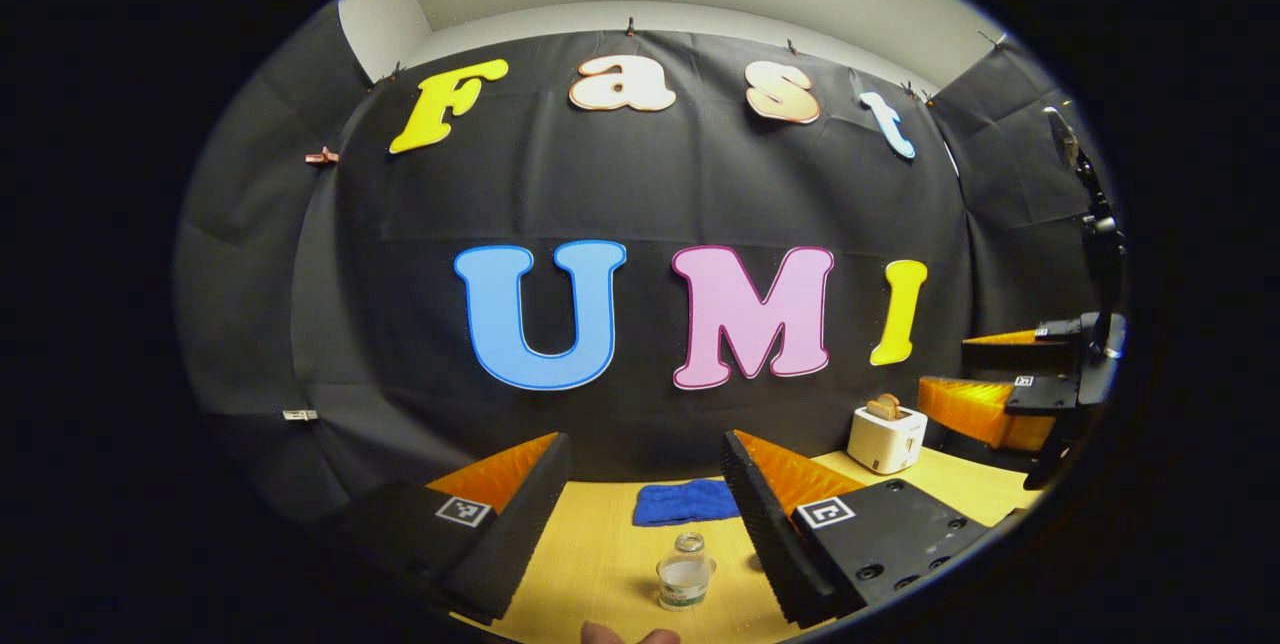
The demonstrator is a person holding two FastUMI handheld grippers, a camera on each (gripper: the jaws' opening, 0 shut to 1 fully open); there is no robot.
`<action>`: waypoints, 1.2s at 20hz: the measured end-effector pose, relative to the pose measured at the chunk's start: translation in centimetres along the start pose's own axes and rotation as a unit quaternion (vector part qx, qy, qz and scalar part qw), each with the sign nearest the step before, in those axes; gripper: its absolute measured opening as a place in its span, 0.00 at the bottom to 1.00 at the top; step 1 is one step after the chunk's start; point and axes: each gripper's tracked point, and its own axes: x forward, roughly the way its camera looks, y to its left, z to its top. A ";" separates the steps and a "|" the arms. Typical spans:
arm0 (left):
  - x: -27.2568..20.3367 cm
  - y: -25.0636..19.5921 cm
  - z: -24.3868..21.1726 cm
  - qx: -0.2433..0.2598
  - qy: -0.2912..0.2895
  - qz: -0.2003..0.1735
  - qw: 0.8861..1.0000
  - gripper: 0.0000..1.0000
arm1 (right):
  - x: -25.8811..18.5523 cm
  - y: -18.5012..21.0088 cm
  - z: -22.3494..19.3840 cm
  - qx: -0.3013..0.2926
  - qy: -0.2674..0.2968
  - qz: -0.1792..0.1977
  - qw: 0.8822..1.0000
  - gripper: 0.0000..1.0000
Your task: Open the teacup lid with one hand, grasp the water bottle and pour water into the teacup with the other hand; after pouring, place the water bottle on the coaster and then close the teacup lid.
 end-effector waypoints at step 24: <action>4.2 -3.9 -25.1 -0.013 0.062 -0.007 0.998 0.95 | 12.3 3.2 -30.8 0.014 0.106 0.059 0.993 0.82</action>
